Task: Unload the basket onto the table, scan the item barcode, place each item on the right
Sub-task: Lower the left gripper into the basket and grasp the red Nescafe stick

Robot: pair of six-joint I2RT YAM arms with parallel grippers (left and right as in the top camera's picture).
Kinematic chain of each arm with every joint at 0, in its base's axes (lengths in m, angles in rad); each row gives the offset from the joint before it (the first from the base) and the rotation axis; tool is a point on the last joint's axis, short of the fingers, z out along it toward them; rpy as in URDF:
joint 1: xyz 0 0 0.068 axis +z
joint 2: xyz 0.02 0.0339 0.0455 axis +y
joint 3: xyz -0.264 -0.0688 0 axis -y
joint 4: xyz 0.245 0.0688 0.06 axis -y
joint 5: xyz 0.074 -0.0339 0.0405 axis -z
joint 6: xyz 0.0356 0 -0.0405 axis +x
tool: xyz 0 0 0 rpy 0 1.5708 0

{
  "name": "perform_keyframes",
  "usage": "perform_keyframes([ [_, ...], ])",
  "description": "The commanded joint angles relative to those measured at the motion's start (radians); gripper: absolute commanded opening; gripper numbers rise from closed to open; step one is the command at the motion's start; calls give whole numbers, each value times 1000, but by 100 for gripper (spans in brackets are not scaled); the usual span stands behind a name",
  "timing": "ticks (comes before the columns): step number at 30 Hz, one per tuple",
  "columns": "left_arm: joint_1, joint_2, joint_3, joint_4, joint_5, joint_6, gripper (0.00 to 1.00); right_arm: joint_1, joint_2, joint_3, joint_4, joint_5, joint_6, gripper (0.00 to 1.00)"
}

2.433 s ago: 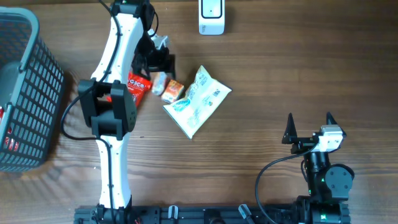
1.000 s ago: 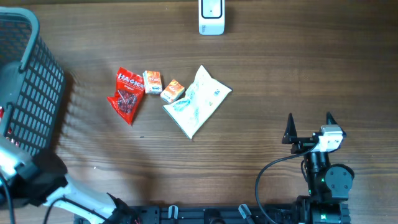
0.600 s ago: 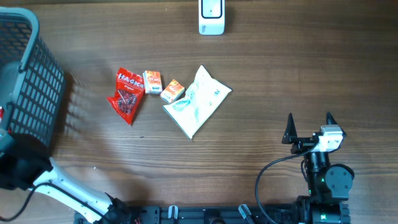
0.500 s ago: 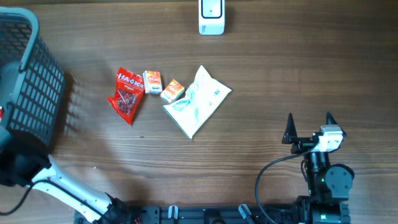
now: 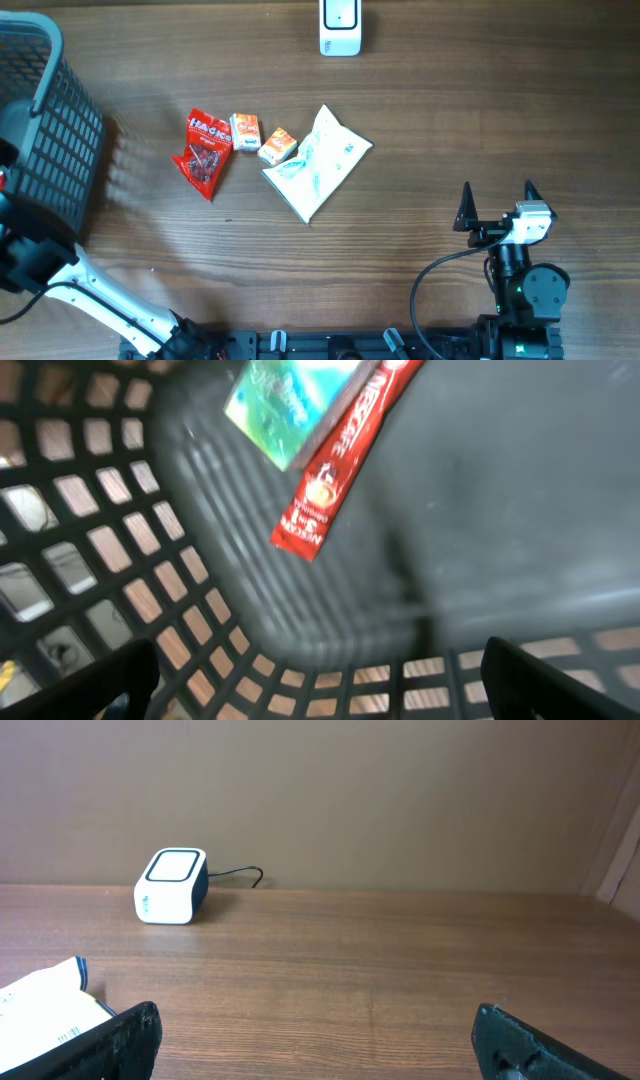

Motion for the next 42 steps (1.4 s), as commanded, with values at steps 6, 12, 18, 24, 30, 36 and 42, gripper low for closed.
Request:
perform_keyframes([
  [6,8,14,-199,100,-20,-19,100,-5,-8,-2,2,17,-4,99],
  [12,8,14,-265,155,-38,-19,100,-5,-8,-2,2,17,-4,100],
  [18,16,14,-300,203,-56,-15,100,-5,-8,-2,2,17,-4,100],
  [24,30,14,-338,248,-57,48,100,-5,-8,-2,2,17,-4,100],
  [30,62,14,-346,275,-55,64,100,-5,-8,-2,2,17,-4,100],
  [36,81,14,-366,312,26,65,100,-5,-8,-2,2,17,-4,100],
  [42,84,14,-428,365,61,104,100,-5,-8,-2,2,17,-4,100],
])
